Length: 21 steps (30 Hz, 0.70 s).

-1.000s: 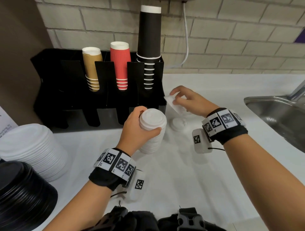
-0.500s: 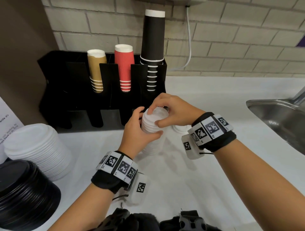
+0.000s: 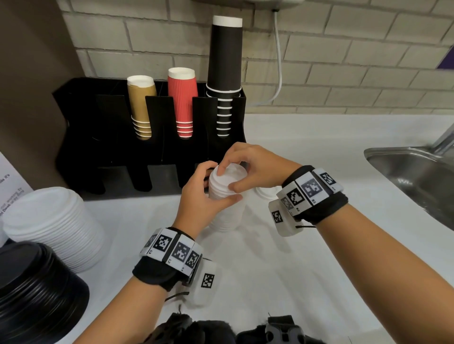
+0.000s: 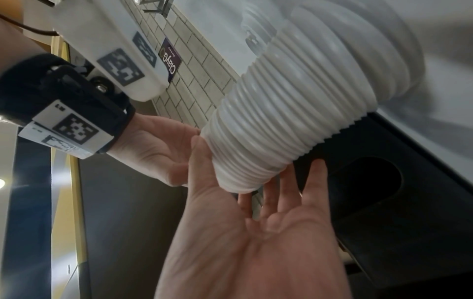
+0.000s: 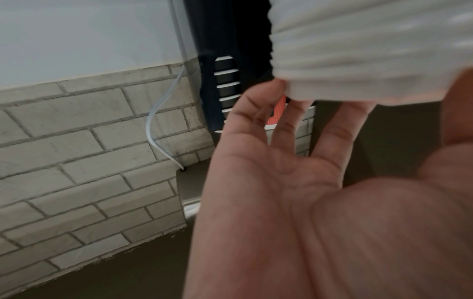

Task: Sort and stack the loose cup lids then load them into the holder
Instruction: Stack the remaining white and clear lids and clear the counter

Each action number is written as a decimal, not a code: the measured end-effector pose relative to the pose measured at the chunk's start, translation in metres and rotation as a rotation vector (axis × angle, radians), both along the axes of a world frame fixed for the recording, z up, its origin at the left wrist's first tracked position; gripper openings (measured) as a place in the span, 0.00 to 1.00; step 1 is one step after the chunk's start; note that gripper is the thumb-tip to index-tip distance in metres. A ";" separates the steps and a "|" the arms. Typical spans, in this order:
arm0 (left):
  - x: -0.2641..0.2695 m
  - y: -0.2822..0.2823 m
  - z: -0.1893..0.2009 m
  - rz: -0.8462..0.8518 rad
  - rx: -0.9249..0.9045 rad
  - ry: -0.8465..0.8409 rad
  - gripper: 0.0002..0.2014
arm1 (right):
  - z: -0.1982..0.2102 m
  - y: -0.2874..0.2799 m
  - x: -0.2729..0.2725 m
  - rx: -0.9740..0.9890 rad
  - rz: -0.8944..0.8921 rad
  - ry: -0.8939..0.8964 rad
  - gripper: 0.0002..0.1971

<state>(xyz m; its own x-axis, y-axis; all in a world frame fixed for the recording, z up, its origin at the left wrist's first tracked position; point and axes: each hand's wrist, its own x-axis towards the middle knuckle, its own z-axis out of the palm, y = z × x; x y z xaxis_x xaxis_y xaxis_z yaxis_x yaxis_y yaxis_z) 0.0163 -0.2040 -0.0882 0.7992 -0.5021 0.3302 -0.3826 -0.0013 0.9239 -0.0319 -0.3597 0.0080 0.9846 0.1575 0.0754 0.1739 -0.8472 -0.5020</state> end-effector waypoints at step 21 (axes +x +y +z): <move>0.001 0.001 0.006 0.033 0.094 -0.063 0.23 | -0.086 -0.083 0.024 -0.302 -0.616 0.440 0.27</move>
